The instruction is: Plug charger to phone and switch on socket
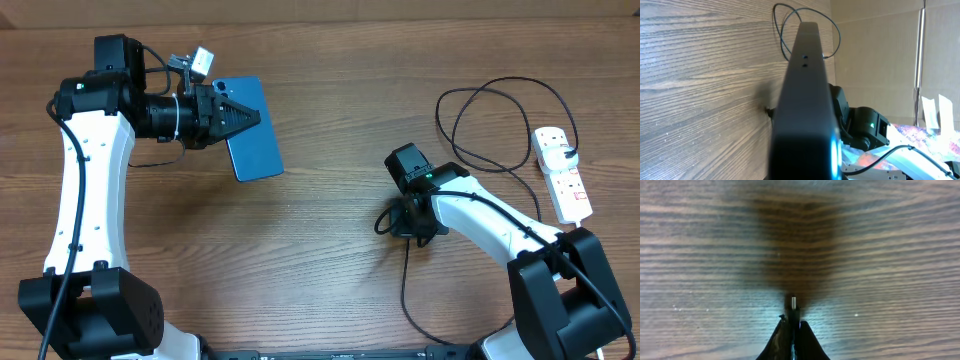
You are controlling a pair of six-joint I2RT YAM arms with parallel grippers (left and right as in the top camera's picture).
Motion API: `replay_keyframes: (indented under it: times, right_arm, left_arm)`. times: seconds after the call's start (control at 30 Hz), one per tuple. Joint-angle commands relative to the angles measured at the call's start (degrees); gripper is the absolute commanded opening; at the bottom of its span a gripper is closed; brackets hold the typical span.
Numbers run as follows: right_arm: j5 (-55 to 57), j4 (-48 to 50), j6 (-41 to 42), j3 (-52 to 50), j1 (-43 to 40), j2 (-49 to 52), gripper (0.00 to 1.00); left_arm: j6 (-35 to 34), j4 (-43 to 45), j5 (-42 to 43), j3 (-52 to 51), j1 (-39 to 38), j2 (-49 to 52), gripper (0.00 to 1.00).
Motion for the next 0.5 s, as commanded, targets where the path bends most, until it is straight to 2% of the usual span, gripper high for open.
replay_keyframes:
  times: [0.0, 0.27, 0.47]
  right_arm:
    - [-2.2, -0.2, 0.2, -0.4, 0.2, 0.4, 0.04]
    - [-1.7, 0.0, 0.2, -1.5, 0.2, 0.4, 0.04]
    - [5.1, 4.0, 1.9, -2.6, 0.2, 0.5, 0.04]
  left_arm:
    - [-0.8, 0.0, 1.7, 0.7, -0.5, -1.3, 0.04]
    - [-1.4, 0.0, 1.7, 0.7, -0.5, -1.3, 0.04]
    - [-1.4, 0.3, 1.6, 0.7, -0.5, -1.3, 0.04]
